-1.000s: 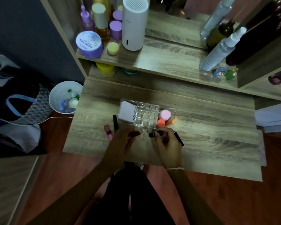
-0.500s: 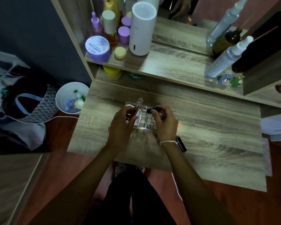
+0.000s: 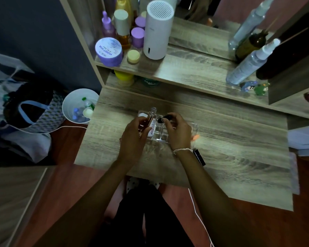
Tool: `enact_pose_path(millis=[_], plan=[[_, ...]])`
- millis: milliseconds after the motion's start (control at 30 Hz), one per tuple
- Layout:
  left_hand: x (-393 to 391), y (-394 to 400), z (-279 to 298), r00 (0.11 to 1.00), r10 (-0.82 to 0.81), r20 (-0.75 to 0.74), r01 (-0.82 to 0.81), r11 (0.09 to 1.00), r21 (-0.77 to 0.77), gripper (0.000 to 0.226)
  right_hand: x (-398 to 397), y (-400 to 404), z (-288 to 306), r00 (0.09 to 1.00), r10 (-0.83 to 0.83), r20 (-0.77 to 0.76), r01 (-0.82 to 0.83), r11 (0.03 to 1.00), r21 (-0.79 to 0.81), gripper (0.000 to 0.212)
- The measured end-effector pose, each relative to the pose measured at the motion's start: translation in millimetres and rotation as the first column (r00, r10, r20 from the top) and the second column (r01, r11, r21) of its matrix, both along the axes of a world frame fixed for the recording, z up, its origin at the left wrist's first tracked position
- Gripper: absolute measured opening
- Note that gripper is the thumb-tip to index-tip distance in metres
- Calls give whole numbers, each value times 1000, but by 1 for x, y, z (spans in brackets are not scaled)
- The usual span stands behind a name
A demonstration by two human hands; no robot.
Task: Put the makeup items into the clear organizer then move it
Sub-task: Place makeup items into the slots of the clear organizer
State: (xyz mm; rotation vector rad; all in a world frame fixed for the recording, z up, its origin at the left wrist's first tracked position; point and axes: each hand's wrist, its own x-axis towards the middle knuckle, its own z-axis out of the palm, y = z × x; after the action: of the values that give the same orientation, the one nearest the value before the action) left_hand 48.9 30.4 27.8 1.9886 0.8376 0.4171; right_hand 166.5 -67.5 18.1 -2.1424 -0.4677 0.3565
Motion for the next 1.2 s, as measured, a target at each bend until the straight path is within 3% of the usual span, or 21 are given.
enact_pose_path(millis=[500, 867, 1200], plan=[[-7, -4, -2, 1000, 23, -15, -23, 1000, -20, 35, 5, 5, -9, 990, 92, 105, -86, 994, -60, 19], [-8, -5, 0, 999, 29, 13, -29, 999, -37, 29, 5, -2, -11, 995, 84, 54, -78, 991, -110, 24], [6, -5, 3, 998, 12, 68, -10, 1000, -27, 29, -36, -43, -16, 957, 174, 233, -135, 975, -176, 29]])
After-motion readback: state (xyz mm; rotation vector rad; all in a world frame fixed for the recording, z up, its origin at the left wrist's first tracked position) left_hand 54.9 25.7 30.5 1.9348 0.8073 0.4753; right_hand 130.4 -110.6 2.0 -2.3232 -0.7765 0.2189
